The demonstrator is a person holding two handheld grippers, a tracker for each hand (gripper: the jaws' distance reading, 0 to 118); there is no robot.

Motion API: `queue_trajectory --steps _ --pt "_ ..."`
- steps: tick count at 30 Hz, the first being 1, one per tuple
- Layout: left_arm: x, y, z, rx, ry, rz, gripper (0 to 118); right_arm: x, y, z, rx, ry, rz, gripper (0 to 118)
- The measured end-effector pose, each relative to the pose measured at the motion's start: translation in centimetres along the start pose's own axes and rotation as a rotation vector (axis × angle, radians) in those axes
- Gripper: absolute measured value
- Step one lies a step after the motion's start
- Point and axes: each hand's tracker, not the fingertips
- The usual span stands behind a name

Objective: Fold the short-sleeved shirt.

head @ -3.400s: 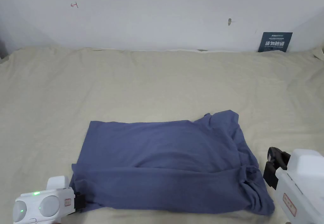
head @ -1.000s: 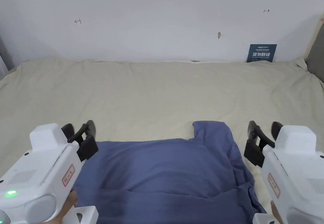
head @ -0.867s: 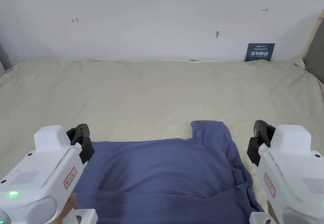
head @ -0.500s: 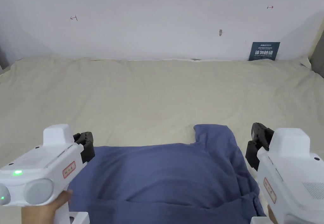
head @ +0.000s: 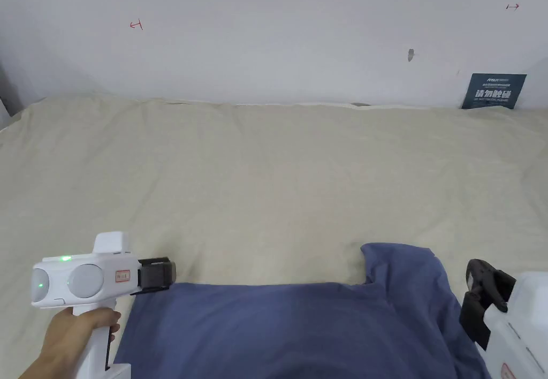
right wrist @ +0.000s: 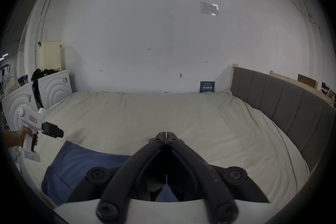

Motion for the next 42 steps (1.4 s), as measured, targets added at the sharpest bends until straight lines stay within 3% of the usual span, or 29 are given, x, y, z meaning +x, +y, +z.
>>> queue_trajectory --steps 4,6,9,12,14,15,16,18,19,22,23,24,27,29,32,35,37,38,40,42 --pt "-1.1 -0.3 -3.9 -0.055 0.103 -0.033 101 0.2 -0.7 -2.1 -0.035 -0.016 0.002 2" --pt "-1.8 -0.6 -5.4 -0.086 0.086 -0.024 98 0.4 -1.1 -2.8 -0.055 -0.022 0.002 2" --pt "-1.6 -0.9 -6.9 -0.113 0.084 -0.018 64 0.8 -1.6 -3.5 -0.078 -0.033 0.01 2" --pt "-0.6 -1.1 -6.8 -0.081 0.108 -0.021 55 1.6 -2.0 -4.1 -0.123 -0.027 -0.011 2" --pt "-0.3 -1.1 -6.3 -0.062 0.074 -0.004 14 2.3 -2.0 -4.4 -0.147 -0.022 -0.033 2" --pt "-0.1 -1.1 -6.1 -0.062 0.061 -0.003 3 2.6 -2.0 -4.8 -0.161 -0.02 -0.044 3" --pt "0.1 -1.0 -6.0 -0.066 0.061 -0.006 3 3.0 -2.0 -5.3 -0.173 -0.019 -0.051 4" --pt "0.6 -1.0 -5.0 -0.04 0.062 -0.01 3 4.0 -1.8 -7.1 -0.221 -0.002 -0.076 20" --pt "0.7 -1.0 -4.2 -0.001 0.051 0.011 3 4.5 -1.7 -8.2 -0.259 0.005 -0.099 44" --pt "0.9 -1.0 -1.1 0.061 -0.033 0.085 3 5.9 -2.1 -12.3 -0.364 0.036 -0.146 99" --pt "1.5 -1.0 0.3 0.075 -0.053 0.09 3 6.1 -2.4 -13.8 -0.39 0.028 -0.125 108" --pt "1.8 -1.0 1.3 0.088 -0.063 0.09 3 6.3 -2.7 -15.5 -0.413 0.002 -0.106 110" --pt "2.5 -1.0 3.5 0.11 -0.09 0.089 3 6.5 -4.2 -20.2 -0.503 -0.037 -0.058 108" --pt "2.9 -1.0 4.6 0.123 -0.11 0.092 3 6.5 -5.2 -22.7 -0.536 -0.045 -0.051 97" --pt "3.2 -1.0 5.3 0.136 -0.11 0.084 3 6.0 -6.7 -25.5 -0.616 -0.041 -0.007 69" --pt "3.1 -1.0 5.3 0.132 -0.121 0.082 3 5.8 -8.4 -27.1 -0.682 -0.008 -0.04 63" --pt "3.1 -1.1 5.3 0.128 -0.124 0.084 3 5.3 -8.1 -26.2 -0.63 -0.027 0.013 56" --pt "3.2 -1.2 5.4 0.129 -0.123 0.084 3 5.2 -8.0 -26.1 -0.627 -0.009 0.013 47" --pt "3.0 -1.4 5.3 0.127 -0.119 0.085 3 4.9 -7.5 -25.3 -0.61 0.019 0.057 3" --pt "3.1 -1.8 5.7 0.126 -0.12 0.102 3 4.4 -6.9 -24.0 -0.563 0.005 0.12 3"
